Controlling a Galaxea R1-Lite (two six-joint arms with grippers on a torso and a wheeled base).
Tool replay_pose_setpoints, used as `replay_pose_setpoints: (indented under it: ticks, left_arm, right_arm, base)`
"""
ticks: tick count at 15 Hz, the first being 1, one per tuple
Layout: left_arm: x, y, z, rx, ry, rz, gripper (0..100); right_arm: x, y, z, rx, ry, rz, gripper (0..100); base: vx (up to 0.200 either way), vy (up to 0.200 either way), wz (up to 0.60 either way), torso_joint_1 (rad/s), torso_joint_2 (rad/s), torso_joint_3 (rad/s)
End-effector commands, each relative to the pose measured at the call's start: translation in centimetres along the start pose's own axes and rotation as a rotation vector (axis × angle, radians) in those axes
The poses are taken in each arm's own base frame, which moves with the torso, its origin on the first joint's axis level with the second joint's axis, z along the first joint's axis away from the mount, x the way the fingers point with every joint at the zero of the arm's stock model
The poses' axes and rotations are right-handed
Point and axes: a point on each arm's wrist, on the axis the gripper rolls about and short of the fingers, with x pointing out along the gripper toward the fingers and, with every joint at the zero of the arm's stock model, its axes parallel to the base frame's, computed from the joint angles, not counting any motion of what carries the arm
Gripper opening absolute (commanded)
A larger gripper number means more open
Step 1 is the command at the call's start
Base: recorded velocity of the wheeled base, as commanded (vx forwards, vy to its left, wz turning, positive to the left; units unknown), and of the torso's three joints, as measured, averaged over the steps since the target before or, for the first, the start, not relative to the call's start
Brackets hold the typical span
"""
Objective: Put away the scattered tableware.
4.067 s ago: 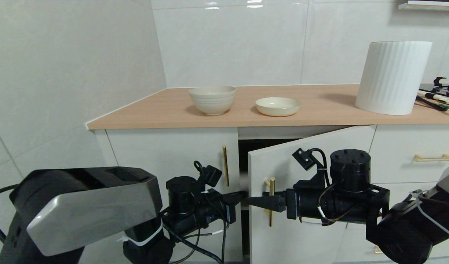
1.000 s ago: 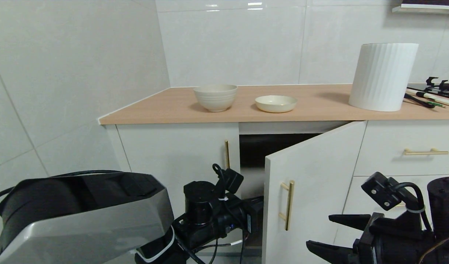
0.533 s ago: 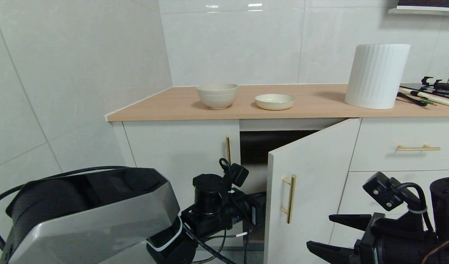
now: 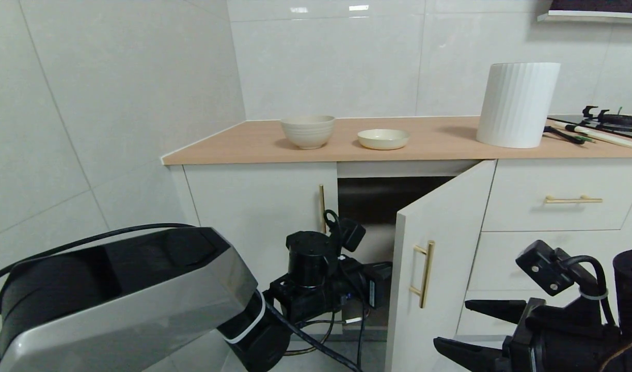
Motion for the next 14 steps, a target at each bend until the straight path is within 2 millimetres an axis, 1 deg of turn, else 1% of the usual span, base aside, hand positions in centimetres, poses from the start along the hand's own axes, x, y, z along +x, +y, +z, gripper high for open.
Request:
replay_pose_setpoints:
  ticks: [1,3,5,7,8,9,10,11,12,13,14]
  left_arm:
    - [0.1,0.0,0.2,0.002,-0.010,0.000,0]
    - [0.9,0.0,0.6,0.007,-0.022,-0.006,0]
    - [1.6,-0.3,0.9,0.004,-0.001,-0.011,0]
    - [2.3,-1.4,1.2,0.006,0.018,-0.030,0]
    - [2.5,-2.6,1.3,0.013,0.019,-0.056,0]
    - [2.4,-4.3,1.8,0.024,0.010,-0.094,0]
    - [2.2,-5.6,2.1,0.030,0.011,-0.120,0]
    - [2.0,-7.8,2.4,0.039,0.023,-0.165,0]
    - [1.8,-9.6,2.7,0.047,0.037,-0.201,0]
    - [1.4,-11.8,3.0,0.056,0.057,-0.253,0]
    - [0.6,-12.8,3.5,0.060,0.061,-0.277,0]
  right_arm:
    - [0.0,0.0,0.0,-0.001,-0.002,0.001,100]
    - [0.0,0.2,0.0,-0.006,0.001,0.012,100]
    - [0.0,0.3,0.0,-0.008,0.001,0.016,100]
    - [-0.4,0.6,0.1,-0.013,-0.015,0.029,100]
    - [-0.7,0.9,0.3,-0.020,-0.032,0.041,100]
    - [-1.4,1.2,0.6,-0.029,-0.062,0.057,100]
    - [-1.9,1.5,0.7,-0.037,-0.080,0.072,100]
    - [-2.6,2.1,1.0,-0.051,-0.108,0.100,100]
    - [-3.3,2.5,1.1,-0.062,-0.131,0.127,100]
    - [-3.9,3.0,0.8,-0.074,-0.136,0.164,100]
    - [-4.1,3.1,0.7,-0.080,-0.131,0.185,100]
  base:
    - [0.000,0.000,0.00,0.000,0.00,0.000]
    - [0.000,0.000,0.00,0.000,0.00,0.000]
    - [0.000,0.000,0.00,0.000,0.00,0.000]
    - [0.000,0.000,0.00,0.000,0.00,0.000]
    - [0.000,0.000,0.00,0.000,0.00,0.000]
    - [0.000,0.000,0.00,0.000,0.00,0.000]
    - [0.000,0.000,0.00,0.000,0.00,0.000]
    - [0.000,0.000,0.00,0.000,0.00,0.000]
    - [0.000,0.000,0.00,0.000,0.00,0.000]
    - [0.000,0.000,0.00,0.000,0.00,0.000]
    - [0.000,0.000,0.00,0.000,0.00,0.000]
